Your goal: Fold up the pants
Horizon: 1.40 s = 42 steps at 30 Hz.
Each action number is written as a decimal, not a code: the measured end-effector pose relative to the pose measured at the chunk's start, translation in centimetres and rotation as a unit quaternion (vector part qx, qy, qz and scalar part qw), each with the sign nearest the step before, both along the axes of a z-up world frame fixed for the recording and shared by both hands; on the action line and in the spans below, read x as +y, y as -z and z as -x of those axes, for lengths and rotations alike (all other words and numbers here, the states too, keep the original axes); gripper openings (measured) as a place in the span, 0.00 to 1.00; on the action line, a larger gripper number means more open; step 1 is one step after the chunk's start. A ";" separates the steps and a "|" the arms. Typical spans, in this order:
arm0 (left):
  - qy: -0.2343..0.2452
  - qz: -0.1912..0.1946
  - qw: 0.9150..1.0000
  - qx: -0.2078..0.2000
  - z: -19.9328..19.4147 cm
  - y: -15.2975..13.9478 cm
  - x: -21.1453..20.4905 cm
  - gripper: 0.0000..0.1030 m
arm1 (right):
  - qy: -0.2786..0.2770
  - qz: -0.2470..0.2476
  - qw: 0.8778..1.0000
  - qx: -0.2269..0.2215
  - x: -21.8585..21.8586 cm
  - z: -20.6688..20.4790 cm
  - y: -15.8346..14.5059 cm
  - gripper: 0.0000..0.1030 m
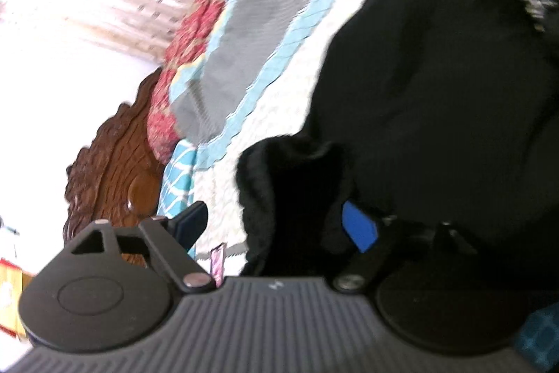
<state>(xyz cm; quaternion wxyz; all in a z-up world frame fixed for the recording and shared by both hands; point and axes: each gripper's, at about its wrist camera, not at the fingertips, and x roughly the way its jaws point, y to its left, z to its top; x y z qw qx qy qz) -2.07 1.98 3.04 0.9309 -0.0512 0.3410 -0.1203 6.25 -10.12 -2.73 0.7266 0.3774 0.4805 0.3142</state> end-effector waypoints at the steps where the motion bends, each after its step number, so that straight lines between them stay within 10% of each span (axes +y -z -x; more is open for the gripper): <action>1: 0.001 0.003 1.000 0.000 0.0 0.0 0.0 0.88 | -0.005 0.010 1.000 -0.012 0.4 0.0 -0.2 0.87; 10: 0.010 0.011 1.000 -0.001 0.4 0.3 0.8 0.88 | -0.076 0.173 0.979 -0.082 5.1 -1.3 0.8 0.87; 17: -0.015 0.063 0.998 0.004 2.4 -0.8 4.2 0.88 | -0.128 0.189 0.969 -0.095 6.7 -1.2 0.5 0.29; 20: -0.049 0.115 0.992 0.000 3.6 -1.7 7.0 0.89 | -0.110 0.166 0.974 -0.109 5.9 -1.2 -1.3 0.19; 29: -0.116 0.189 0.975 -0.032 1.5 -5.2 11.2 0.89 | -0.053 0.211 0.945 -0.245 1.2 0.8 -7.6 0.19; 34: -0.079 0.170 0.982 -0.020 -2.4 -5.3 7.2 0.89 | -0.033 0.315 0.925 -0.210 -2.9 -0.7 -4.6 0.22; 36: -0.064 0.153 0.986 -0.003 -4.0 -4.6 4.5 0.88 | 0.004 0.372 0.911 -0.177 -4.1 -1.6 -2.6 0.37; 39: -0.038 0.125 0.991 0.023 -5.3 -3.2 0.9 0.88 | 0.040 0.316 0.931 -0.179 -5.6 -0.9 -3.0 0.38; 42: -0.013 0.101 0.994 0.046 -5.4 -1.9 -1.7 0.87 | 0.048 0.294 0.923 -0.246 -5.5 0.4 -5.2 0.39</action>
